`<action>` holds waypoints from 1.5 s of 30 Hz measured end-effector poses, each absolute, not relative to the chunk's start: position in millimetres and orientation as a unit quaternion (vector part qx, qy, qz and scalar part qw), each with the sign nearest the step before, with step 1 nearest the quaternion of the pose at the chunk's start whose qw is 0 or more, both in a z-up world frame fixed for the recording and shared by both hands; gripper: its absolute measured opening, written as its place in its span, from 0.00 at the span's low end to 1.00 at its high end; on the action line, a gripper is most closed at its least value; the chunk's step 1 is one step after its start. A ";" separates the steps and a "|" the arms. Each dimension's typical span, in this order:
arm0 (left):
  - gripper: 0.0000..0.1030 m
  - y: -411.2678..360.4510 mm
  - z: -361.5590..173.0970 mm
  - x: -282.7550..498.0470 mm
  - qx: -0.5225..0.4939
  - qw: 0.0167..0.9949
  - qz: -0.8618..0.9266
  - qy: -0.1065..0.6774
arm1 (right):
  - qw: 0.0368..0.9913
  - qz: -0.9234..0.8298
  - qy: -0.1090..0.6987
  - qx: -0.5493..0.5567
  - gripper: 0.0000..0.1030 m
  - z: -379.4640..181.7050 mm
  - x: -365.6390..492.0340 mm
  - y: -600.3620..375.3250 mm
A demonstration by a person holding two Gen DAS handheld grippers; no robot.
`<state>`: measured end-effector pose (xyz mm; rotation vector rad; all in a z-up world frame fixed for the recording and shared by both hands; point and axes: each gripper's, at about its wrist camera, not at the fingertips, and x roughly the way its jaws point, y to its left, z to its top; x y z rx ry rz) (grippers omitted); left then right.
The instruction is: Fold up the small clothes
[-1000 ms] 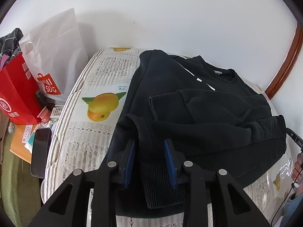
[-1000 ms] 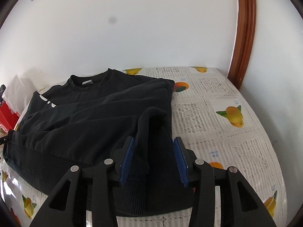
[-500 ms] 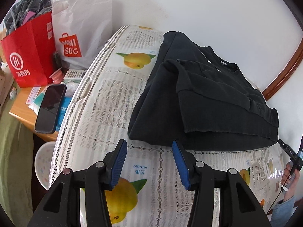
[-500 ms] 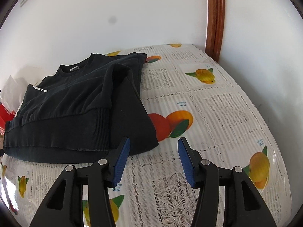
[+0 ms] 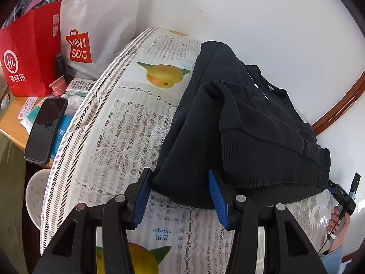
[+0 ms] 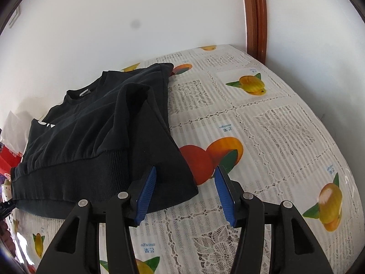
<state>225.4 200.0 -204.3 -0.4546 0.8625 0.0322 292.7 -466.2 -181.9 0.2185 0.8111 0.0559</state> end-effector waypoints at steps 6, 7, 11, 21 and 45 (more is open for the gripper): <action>0.36 188.5 -203.0 232.4 -0.178 0.893 0.036 0.412 | 0.902 0.063 0.403 0.140 0.40 -189.1 303.5 -466.7; 0.29 185.7 -203.0 232.0 -0.168 0.894 0.039 0.413 | 0.901 0.073 0.403 0.145 0.26 -189.5 303.5 -465.8; 0.16 176.5 -199.5 224.2 -0.142 0.900 0.041 0.410 | 0.912 0.069 0.384 0.129 0.10 -184.8 292.5 -462.8; 0.16 159.2 -199.7 179.7 -0.110 0.898 0.035 0.425 | 0.910 0.074 0.391 0.121 0.09 -185.1 250.8 -478.3; 0.27 129.4 -153.9 80.9 -0.114 0.923 -0.025 0.367 | 0.927 0.135 0.348 0.024 0.23 -139.5 139.4 -409.5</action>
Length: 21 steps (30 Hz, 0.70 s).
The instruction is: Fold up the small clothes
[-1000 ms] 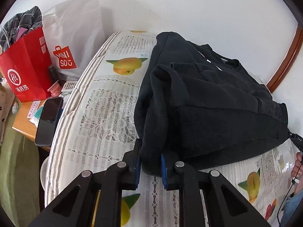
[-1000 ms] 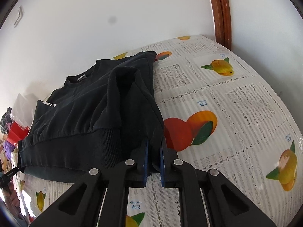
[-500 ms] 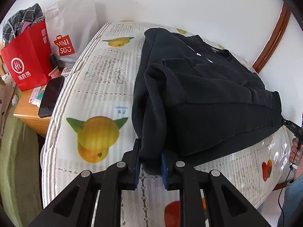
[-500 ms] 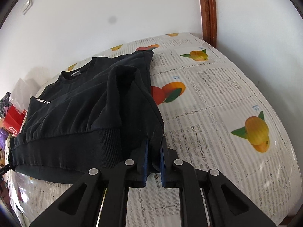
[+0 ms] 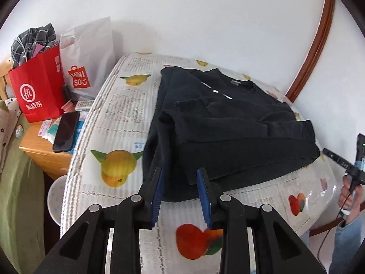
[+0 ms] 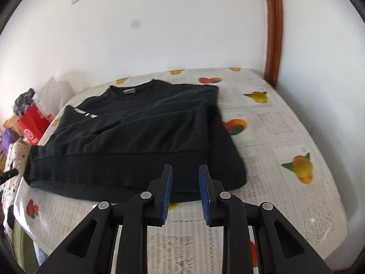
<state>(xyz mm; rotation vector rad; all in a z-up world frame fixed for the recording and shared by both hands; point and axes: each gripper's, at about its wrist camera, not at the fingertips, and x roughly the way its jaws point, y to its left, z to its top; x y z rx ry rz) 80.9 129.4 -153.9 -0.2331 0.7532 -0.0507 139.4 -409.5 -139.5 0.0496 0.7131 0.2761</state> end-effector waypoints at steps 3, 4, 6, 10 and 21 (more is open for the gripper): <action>0.27 114.8 -161.0 86.7 -0.115 0.917 -0.048 0.378 | 0.916 0.158 0.368 -0.003 0.19 -160.3 142.2 -381.7; 0.27 110.0 -164.2 88.5 -0.109 0.916 -0.047 0.382 | 0.912 0.162 0.377 -0.010 0.17 -168.0 145.6 -375.8; 0.27 101.4 -172.0 94.0 -0.093 0.914 -0.046 0.392 | 0.904 0.169 0.393 -0.011 0.15 -182.9 152.0 -368.2; 0.25 93.1 -181.1 99.3 -0.084 0.909 -0.058 0.405 | 0.897 0.164 0.410 0.008 0.11 -200.6 166.2 -369.1; 0.15 74.2 -203.5 127.3 -0.102 0.883 -0.105 0.446 | 0.899 0.147 0.411 0.025 0.09 -200.4 171.4 -372.2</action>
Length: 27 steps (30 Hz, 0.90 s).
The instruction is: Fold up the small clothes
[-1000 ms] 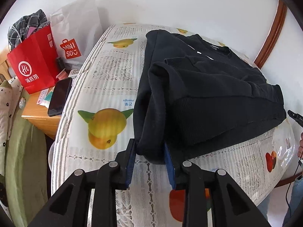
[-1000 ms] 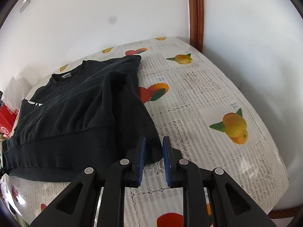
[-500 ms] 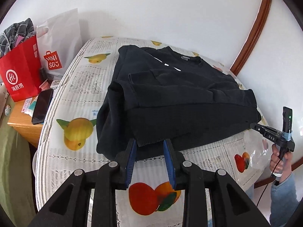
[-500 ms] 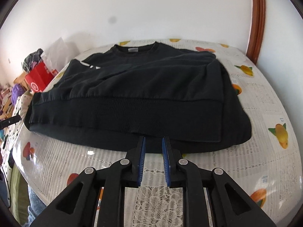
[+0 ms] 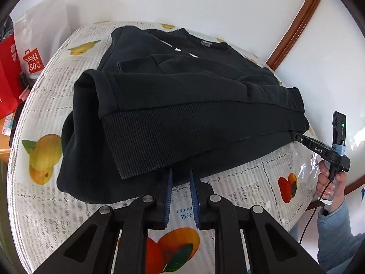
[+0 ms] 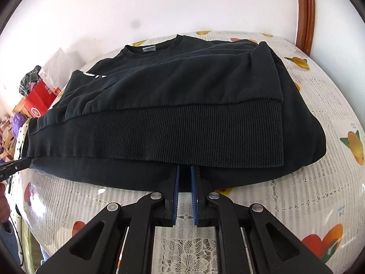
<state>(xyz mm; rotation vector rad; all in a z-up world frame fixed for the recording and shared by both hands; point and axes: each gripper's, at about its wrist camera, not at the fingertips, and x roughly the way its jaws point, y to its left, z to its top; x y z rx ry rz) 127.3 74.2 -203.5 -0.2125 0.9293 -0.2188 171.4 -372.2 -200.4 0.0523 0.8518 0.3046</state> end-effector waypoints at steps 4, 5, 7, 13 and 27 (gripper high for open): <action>0.14 77.4 -207.5 133.9 -0.119 0.882 -0.102 0.445 | 0.896 0.145 0.418 0.025 0.09 -200.1 173.1 -371.0; 0.14 79.6 -206.7 135.7 -0.126 0.882 -0.100 0.444 | 0.896 0.146 0.419 0.024 0.09 -200.1 173.7 -370.8; 0.14 84.0 -204.6 140.1 -0.144 0.879 -0.101 0.443 | 0.894 0.148 0.422 0.024 0.09 -199.9 175.3 -370.8; 0.14 84.0 -202.7 149.1 -0.153 0.884 -0.085 0.434 | 0.891 0.141 0.431 0.003 0.08 -199.1 180.0 -364.8; 0.13 84.3 -168.5 165.9 -0.132 0.905 -0.084 0.396 | 0.895 0.125 0.424 0.057 0.07 -181.3 200.3 -375.2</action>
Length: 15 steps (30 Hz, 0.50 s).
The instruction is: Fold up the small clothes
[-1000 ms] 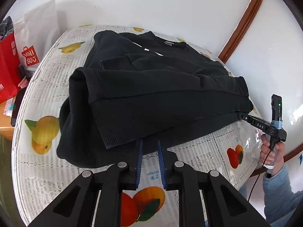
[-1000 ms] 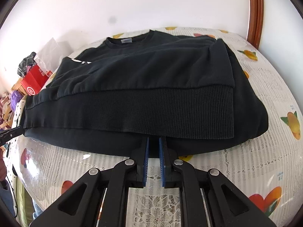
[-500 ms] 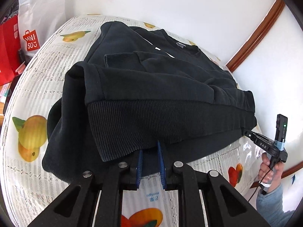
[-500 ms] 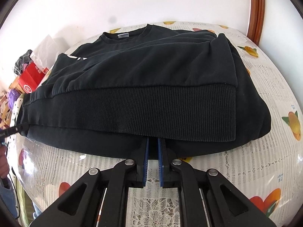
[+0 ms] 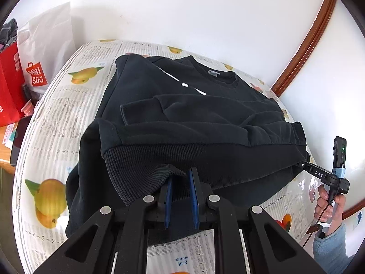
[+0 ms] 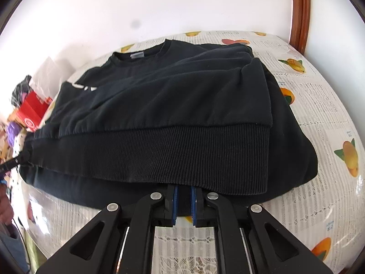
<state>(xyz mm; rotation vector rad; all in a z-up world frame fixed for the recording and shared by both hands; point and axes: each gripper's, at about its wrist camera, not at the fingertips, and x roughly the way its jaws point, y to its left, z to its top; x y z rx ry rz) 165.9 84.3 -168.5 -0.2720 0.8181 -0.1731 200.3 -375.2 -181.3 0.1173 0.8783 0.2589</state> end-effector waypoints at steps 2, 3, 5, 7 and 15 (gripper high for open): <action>0.13 85.5 -163.1 170.2 -0.136 0.907 -0.085 0.390 | 0.898 0.125 0.417 0.064 0.07 -176.0 204.3 -374.0; 0.13 85.4 -160.5 172.8 -0.135 0.908 -0.085 0.388 | 0.901 0.126 0.410 0.067 0.07 -172.2 205.6 -373.8; 0.13 85.5 -155.0 176.9 -0.132 0.912 -0.084 0.380 | 0.907 0.131 0.394 0.073 0.07 -161.6 209.1 -372.5; 0.13 86.7 -151.9 180.9 -0.130 0.914 -0.084 0.376 | 0.911 0.137 0.380 0.079 0.07 -152.5 213.5 -372.6; 0.13 92.6 -137.9 213.1 -0.135 0.918 -0.071 0.365 | 0.915 0.142 0.365 0.097 0.07 -135.5 252.5 -371.8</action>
